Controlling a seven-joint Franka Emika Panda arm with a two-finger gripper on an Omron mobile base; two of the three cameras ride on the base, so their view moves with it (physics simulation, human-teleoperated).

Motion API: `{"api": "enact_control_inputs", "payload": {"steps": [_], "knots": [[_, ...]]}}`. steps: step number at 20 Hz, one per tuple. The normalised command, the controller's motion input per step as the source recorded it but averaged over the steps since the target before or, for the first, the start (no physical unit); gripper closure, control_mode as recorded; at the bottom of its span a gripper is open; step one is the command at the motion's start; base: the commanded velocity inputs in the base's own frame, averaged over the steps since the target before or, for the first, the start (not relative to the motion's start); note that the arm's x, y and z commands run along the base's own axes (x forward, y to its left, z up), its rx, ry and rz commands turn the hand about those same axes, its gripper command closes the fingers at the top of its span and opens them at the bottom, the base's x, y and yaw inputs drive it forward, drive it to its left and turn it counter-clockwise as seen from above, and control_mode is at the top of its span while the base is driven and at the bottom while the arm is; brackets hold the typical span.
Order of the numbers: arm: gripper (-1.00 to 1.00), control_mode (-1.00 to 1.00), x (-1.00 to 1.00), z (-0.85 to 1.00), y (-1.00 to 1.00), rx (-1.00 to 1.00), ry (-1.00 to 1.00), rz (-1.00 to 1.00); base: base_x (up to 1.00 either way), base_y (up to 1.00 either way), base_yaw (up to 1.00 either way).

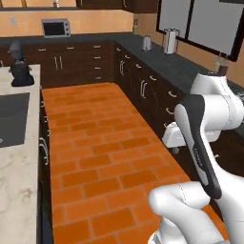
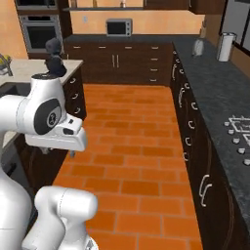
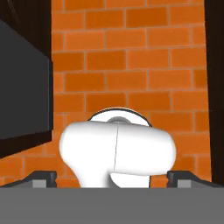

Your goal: Navigate to the electric kettle.

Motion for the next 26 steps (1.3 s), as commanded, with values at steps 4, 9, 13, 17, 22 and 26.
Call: {"api": "enact_control_inputs", "payload": {"steps": [4, 9, 13, 17, 22, 26], "knots": [[-1.00, 1.00, 0.00, 0.00, 0.00, 0.00, 0.00, 0.00, 1.00, -0.37, 0.04], [-1.00, 1.00, 0.00, 0.00, 0.00, 0.00, 0.00, 0.00, 1.00, -0.18, 0.00], [-1.00, 1.00, 0.00, 0.00, 0.00, 0.00, 0.00, 0.00, 1.00, -0.01, 0.00], [-1.00, 1.00, 0.00, 0.00, 0.00, 0.00, 0.00, 0.00, 1.00, 0.00, 0.00], [-1.00, 1.00, 0.00, 0.00, 0.00, 0.00, 0.00, 0.00, 1.00, 0.00, 0.00], [-1.00, 1.00, 0.00, 0.00, 0.00, 0.00, 0.00, 0.00, 1.00, 0.00, 0.00]]}}
